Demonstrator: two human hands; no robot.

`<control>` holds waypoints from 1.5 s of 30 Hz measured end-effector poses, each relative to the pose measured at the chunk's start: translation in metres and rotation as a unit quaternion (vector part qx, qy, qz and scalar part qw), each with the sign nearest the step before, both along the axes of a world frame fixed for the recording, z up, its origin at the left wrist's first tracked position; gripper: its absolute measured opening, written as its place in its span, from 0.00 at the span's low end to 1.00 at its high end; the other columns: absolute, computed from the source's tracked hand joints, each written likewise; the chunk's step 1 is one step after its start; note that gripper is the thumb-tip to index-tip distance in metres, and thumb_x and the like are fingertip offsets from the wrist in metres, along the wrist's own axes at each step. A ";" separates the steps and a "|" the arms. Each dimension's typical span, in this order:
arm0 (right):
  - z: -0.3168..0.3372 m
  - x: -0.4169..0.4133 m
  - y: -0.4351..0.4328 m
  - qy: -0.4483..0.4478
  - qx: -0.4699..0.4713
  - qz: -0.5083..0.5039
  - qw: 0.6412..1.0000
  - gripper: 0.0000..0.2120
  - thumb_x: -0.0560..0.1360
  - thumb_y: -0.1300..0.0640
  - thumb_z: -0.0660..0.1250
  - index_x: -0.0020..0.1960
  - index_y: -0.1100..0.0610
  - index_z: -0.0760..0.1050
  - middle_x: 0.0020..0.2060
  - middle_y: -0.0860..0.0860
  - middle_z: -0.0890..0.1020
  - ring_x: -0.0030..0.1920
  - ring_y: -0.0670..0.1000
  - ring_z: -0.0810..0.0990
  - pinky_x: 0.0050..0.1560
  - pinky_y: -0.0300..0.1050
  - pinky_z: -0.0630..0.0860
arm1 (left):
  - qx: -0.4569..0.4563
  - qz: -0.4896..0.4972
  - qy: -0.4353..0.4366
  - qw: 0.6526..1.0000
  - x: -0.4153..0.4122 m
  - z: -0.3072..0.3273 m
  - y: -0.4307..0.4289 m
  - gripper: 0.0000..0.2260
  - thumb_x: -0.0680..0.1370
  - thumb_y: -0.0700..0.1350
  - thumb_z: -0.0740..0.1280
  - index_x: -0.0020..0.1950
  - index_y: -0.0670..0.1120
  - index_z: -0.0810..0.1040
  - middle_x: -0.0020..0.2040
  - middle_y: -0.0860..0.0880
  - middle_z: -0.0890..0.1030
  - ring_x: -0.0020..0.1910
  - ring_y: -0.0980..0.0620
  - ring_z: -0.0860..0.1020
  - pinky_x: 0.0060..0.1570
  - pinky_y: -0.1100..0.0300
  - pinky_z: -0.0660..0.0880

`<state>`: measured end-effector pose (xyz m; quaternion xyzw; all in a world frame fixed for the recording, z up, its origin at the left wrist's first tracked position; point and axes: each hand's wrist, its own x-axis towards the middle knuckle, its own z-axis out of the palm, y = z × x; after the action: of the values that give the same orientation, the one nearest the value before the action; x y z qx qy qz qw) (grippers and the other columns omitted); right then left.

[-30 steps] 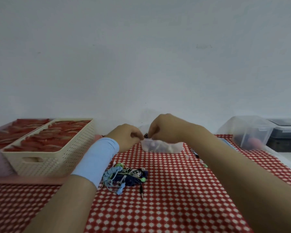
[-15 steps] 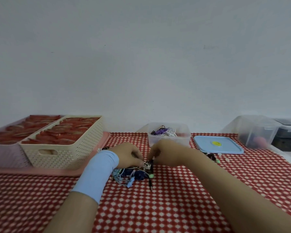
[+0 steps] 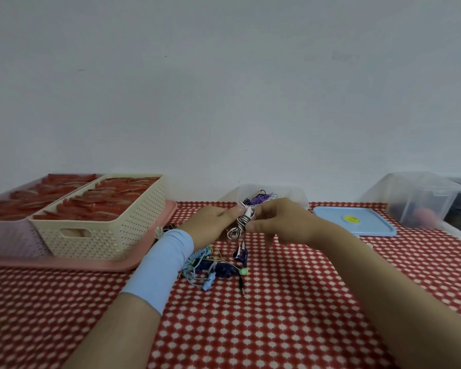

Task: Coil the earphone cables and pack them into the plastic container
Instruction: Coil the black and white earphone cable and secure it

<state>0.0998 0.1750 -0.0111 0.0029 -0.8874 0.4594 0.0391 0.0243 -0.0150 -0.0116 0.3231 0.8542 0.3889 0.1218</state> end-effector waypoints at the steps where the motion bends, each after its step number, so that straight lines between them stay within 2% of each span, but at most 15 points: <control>1: 0.001 0.001 0.001 0.003 -0.016 -0.007 1.000 0.11 0.76 0.52 0.75 0.49 0.60 0.82 0.40 0.53 0.84 0.35 0.49 0.81 0.29 0.37 0.72 | 0.014 0.001 0.000 1.000 0.000 0.000 0.001 0.18 0.79 0.62 0.62 0.50 0.50 0.84 0.46 0.54 0.85 0.48 0.54 0.82 0.52 0.58 0.75; 4: 0.005 0.006 0.003 -0.008 -0.072 0.005 0.997 0.11 0.78 0.55 0.72 0.57 0.59 0.79 0.49 0.56 0.85 0.37 0.50 0.83 0.31 0.41 0.72 | 0.070 0.000 -0.005 0.998 0.001 0.002 0.005 0.11 0.77 0.57 0.68 0.53 0.54 0.84 0.46 0.55 0.86 0.48 0.57 0.83 0.51 0.62 0.76; 6: 0.010 0.012 0.006 -0.045 -0.091 0.032 0.994 0.11 0.79 0.59 0.69 0.61 0.55 0.78 0.53 0.55 0.86 0.37 0.51 0.83 0.34 0.42 0.72 | 0.141 -0.015 -0.075 0.987 0.003 0.003 0.011 0.10 0.79 0.49 0.68 0.58 0.50 0.83 0.49 0.54 0.86 0.50 0.54 0.84 0.55 0.59 0.78; 8: 0.014 0.017 0.012 -0.062 -0.063 0.051 0.995 0.09 0.79 0.60 0.69 0.58 0.52 0.79 0.51 0.52 0.87 0.35 0.49 0.81 0.35 0.42 0.71 | 0.204 -0.030 -0.141 0.968 0.007 0.005 0.018 0.11 0.80 0.44 0.67 0.61 0.43 0.80 0.51 0.47 0.86 0.49 0.49 0.84 0.55 0.53 0.80; 11: 0.020 0.021 0.026 -0.058 -0.016 0.030 0.998 0.05 0.78 0.58 0.71 0.52 0.55 0.85 0.42 0.51 0.85 0.32 0.46 0.77 0.33 0.41 0.70 | 0.238 -0.032 -0.175 0.955 0.017 0.014 0.032 0.11 0.79 0.41 0.68 0.61 0.42 0.79 0.51 0.44 0.85 0.45 0.49 0.84 0.49 0.54 0.82; 15: 0.029 0.034 0.055 -0.081 0.055 -0.001 0.995 0.06 0.78 0.55 0.71 0.48 0.55 0.86 0.40 0.49 0.86 0.35 0.46 0.78 0.37 0.43 0.73 | 0.148 -0.026 -0.114 0.982 0.023 0.022 0.054 0.03 0.77 0.44 0.72 0.48 0.52 0.81 0.46 0.50 0.85 0.44 0.53 0.84 0.51 0.51 0.82; 17: 0.032 0.041 0.071 -0.106 0.089 -0.011 0.990 0.05 0.78 0.54 0.71 0.48 0.53 0.86 0.40 0.47 0.87 0.36 0.47 0.80 0.39 0.44 0.76 | 0.086 -0.038 -0.106 0.990 0.027 0.020 0.068 0.01 0.77 0.45 0.71 0.46 0.50 0.81 0.40 0.51 0.84 0.41 0.52 0.82 0.50 0.50 0.82; 21: 0.029 0.045 0.091 -0.153 0.158 -0.016 0.975 0.04 0.77 0.54 0.73 0.50 0.50 0.86 0.42 0.47 0.88 0.34 0.45 0.81 0.35 0.42 0.75 | -0.041 -0.034 -0.063 0.997 0.028 0.006 0.096 0.13 0.78 0.49 0.69 0.58 0.43 0.78 0.47 0.44 0.84 0.39 0.50 0.83 0.41 0.55 0.83; 24: 0.016 0.044 0.097 -0.158 0.172 -0.023 0.972 0.03 0.76 0.52 0.74 0.47 0.48 0.86 0.40 0.45 0.87 0.32 0.45 0.80 0.31 0.41 0.73 | -0.159 -0.033 -0.046 0.986 0.026 0.001 0.105 0.17 0.77 0.52 0.68 0.60 0.43 0.77 0.45 0.43 0.85 0.41 0.48 0.85 0.44 0.56 0.83; 29: 0.000 0.045 0.108 -0.090 0.148 -0.055 0.983 0.06 0.78 0.57 0.71 0.48 0.49 0.86 0.39 0.46 0.87 0.30 0.42 0.79 0.33 0.36 0.75 | -0.271 -0.007 0.021 0.962 0.022 -0.002 0.100 0.15 0.76 0.55 0.69 0.50 0.43 0.83 0.31 0.50 0.82 0.28 0.54 0.79 0.40 0.60 0.78; 33: -0.001 0.046 0.123 -0.031 0.148 -0.135 0.979 0.07 0.76 0.58 0.72 0.48 0.49 0.87 0.45 0.44 0.87 0.44 0.42 0.83 0.43 0.35 0.79 | -0.350 0.017 0.104 0.931 0.015 0.002 0.099 0.17 0.72 0.60 0.71 0.47 0.46 0.81 0.44 0.49 0.83 0.40 0.51 0.80 0.47 0.57 0.78; 36: -0.006 0.046 0.131 -0.027 0.177 -0.167 0.970 0.09 0.76 0.60 0.72 0.51 0.50 0.87 0.50 0.45 0.86 0.48 0.43 0.82 0.45 0.34 0.75 | -0.324 0.028 0.186 0.927 0.018 0.010 0.102 0.15 0.71 0.55 0.73 0.53 0.48 0.82 0.54 0.50 0.82 0.51 0.49 0.81 0.55 0.55 0.78; 38: -0.009 0.046 0.133 -0.032 0.213 -0.186 0.959 0.10 0.76 0.61 0.71 0.53 0.50 0.86 0.53 0.47 0.86 0.50 0.46 0.82 0.52 0.39 0.78 | -0.244 0.008 0.196 0.950 0.023 0.013 0.106 0.06 0.73 0.49 0.73 0.49 0.53 0.82 0.52 0.54 0.81 0.51 0.52 0.79 0.54 0.60 0.75; 40: -0.012 0.044 0.134 -0.041 0.254 -0.196 0.946 0.11 0.77 0.60 0.70 0.53 0.48 0.86 0.56 0.48 0.85 0.51 0.48 0.83 0.56 0.43 0.80 | -0.192 -0.050 0.162 0.967 0.031 0.011 0.108 0.06 0.74 0.46 0.73 0.50 0.54 0.84 0.49 0.57 0.80 0.50 0.56 0.78 0.53 0.65 0.71; 45: -0.018 0.040 0.126 -0.084 0.366 -0.169 0.911 0.13 0.80 0.59 0.67 0.56 0.43 0.85 0.58 0.46 0.85 0.50 0.48 0.82 0.53 0.40 0.77 | -0.234 -0.120 0.164 0.951 0.037 -0.005 0.115 0.10 0.76 0.49 0.72 0.56 0.54 0.84 0.57 0.57 0.83 0.54 0.57 0.78 0.55 0.63 0.72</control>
<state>0.1396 0.3005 -0.0291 -0.1721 -0.9805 0.0872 0.0373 0.0612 0.0996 -0.0162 0.4450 0.8842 0.1026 0.0982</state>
